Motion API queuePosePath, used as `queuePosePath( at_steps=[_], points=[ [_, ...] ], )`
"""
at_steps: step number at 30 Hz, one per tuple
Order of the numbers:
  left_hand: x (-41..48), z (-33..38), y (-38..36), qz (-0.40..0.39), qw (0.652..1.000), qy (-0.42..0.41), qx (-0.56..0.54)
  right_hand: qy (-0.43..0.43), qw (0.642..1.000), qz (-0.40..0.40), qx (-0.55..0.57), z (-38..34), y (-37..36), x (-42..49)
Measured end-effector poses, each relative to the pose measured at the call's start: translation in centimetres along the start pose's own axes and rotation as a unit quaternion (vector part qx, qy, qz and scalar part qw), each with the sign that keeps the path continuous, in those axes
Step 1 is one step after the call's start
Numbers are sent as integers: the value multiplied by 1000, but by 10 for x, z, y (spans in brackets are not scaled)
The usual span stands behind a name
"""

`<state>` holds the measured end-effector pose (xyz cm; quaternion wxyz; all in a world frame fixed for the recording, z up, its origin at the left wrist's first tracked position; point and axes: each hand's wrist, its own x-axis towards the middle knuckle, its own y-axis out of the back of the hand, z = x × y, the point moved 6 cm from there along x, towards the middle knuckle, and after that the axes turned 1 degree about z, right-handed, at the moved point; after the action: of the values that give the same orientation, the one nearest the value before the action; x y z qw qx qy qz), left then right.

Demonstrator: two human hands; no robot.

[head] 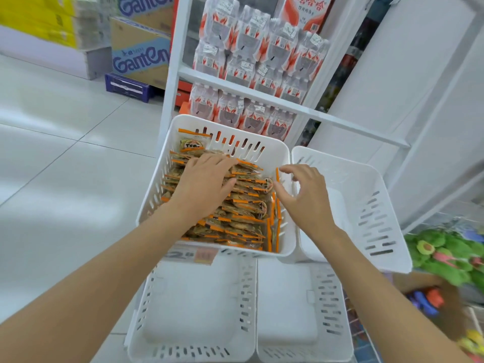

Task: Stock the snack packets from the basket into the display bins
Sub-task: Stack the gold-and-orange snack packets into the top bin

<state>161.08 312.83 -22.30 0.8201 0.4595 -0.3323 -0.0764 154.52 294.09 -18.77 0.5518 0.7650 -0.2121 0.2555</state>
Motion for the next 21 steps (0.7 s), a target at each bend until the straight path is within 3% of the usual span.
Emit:
queuePosePath(
  at_steps=[4, 8, 11, 14, 21],
  points=[
    [-59, 22, 22, 34, 992, 71, -103, -22, 997, 13, 76, -28, 26, -58],
    [-145, 57, 25, -3, 984, 96, -148, -27, 995, -42, 91, -56, 34, -140],
    [-218, 61, 6, -74, 972, 138, -177, -56, 980, -153, 113, -65, 23, -211],
    [-291, 48, -9, -93, 944, 220, -227, -76, 949, -279, 123, -66, 7, -285],
    [-402, 13, 1, -86, 905, 341, -240, -107, 830, -519, 176, -106, -40, -397]
  ],
)
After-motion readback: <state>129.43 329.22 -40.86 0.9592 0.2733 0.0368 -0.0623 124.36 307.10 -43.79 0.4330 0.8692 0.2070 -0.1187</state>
